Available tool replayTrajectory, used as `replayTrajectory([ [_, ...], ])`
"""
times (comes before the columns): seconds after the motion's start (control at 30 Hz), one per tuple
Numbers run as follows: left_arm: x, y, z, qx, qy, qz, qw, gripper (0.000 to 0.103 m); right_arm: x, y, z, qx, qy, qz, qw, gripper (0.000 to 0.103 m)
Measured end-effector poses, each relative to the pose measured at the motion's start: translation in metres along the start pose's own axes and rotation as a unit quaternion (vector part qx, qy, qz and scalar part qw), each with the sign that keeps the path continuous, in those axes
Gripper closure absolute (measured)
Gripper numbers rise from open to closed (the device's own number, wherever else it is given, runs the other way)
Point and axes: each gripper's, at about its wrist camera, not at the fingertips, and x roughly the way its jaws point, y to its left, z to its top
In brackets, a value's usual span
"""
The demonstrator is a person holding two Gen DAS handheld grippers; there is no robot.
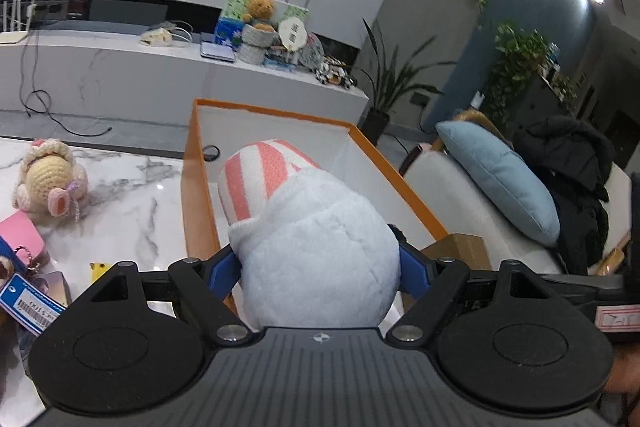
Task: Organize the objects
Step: 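Carry the white plush and cardboard block over the orange box with both grippers, then open both grippers to drop the plush and block into the box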
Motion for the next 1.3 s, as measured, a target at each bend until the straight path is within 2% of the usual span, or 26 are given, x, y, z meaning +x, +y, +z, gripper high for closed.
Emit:
replayTrajectory([
  [0.2, 0.010, -0.013, -0.005, 0.054, 0.032, 0.003, 0.9980, 0.010, 0.014, -0.006, -0.004, -0.013, 0.020, -0.002, 1.000, 0.055],
  [0.3, 0.011, -0.013, -0.005, 0.066, 0.051, -0.009, 0.9965, 0.010, 0.015, -0.005, -0.004, -0.023, 0.018, -0.011, 1.000, 0.055],
  [0.43, 0.012, -0.014, -0.003, 0.083, 0.074, -0.011, 0.9937, 0.010, 0.017, -0.003, -0.003, -0.026, 0.021, -0.009, 0.999, 0.055],
  [0.6, 0.014, -0.021, -0.005, 0.124, 0.097, -0.006, 0.9875, 0.010, 0.020, 0.005, -0.004, -0.061, 0.036, -0.024, 0.997, 0.055],
  [1.07, 0.013, -0.021, -0.006, 0.125, 0.097, -0.008, 0.9873, 0.009, 0.020, 0.009, -0.006, -0.078, 0.041, -0.039, 0.995, 0.055],
  [1.3, 0.011, -0.020, -0.003, 0.112, 0.086, -0.010, 0.9899, 0.001, 0.015, 0.003, -0.002, -0.068, 0.029, -0.051, 0.996, 0.049],
])
